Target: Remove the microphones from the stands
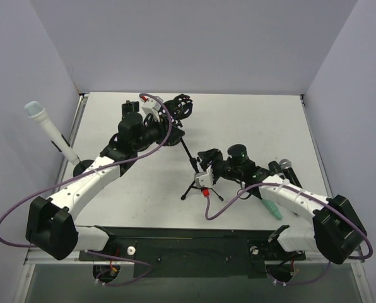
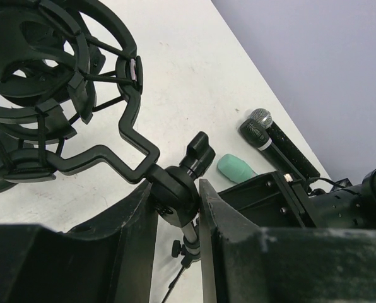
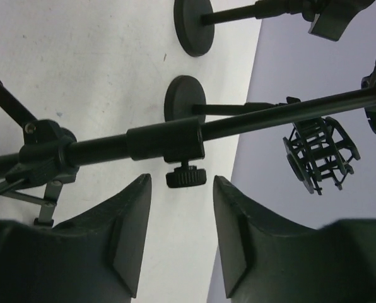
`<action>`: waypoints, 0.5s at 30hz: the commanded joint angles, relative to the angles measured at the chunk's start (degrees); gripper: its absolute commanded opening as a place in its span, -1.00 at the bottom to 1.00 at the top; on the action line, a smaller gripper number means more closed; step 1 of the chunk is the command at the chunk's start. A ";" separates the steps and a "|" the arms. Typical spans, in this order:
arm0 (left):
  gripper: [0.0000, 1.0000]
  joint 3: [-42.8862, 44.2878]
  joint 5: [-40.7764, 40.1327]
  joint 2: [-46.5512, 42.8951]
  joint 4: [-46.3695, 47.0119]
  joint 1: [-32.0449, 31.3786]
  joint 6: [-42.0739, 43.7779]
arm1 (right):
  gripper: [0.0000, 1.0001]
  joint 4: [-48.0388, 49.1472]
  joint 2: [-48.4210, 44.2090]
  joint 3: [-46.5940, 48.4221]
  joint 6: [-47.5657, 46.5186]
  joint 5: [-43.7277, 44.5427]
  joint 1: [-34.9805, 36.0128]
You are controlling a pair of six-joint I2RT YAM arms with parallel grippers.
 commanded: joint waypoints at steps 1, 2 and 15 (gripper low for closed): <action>-1.00 2.98 0.70 -0.38 5.68 0.10 0.25 | -0.04 2.20 -6.13 -0.85 -4.55 3.41 -0.56; -1.00 3.33 0.79 -0.38 5.77 0.10 0.78 | 0.02 -3.74 -7.02 -0.24 -3.94 4.81 -1.26; -1.00 11.59 2.55 3.84 10.08 -3.50 11.50 | 0.21 -21.90 -17.14 6.00 23.54 19.22 -15.06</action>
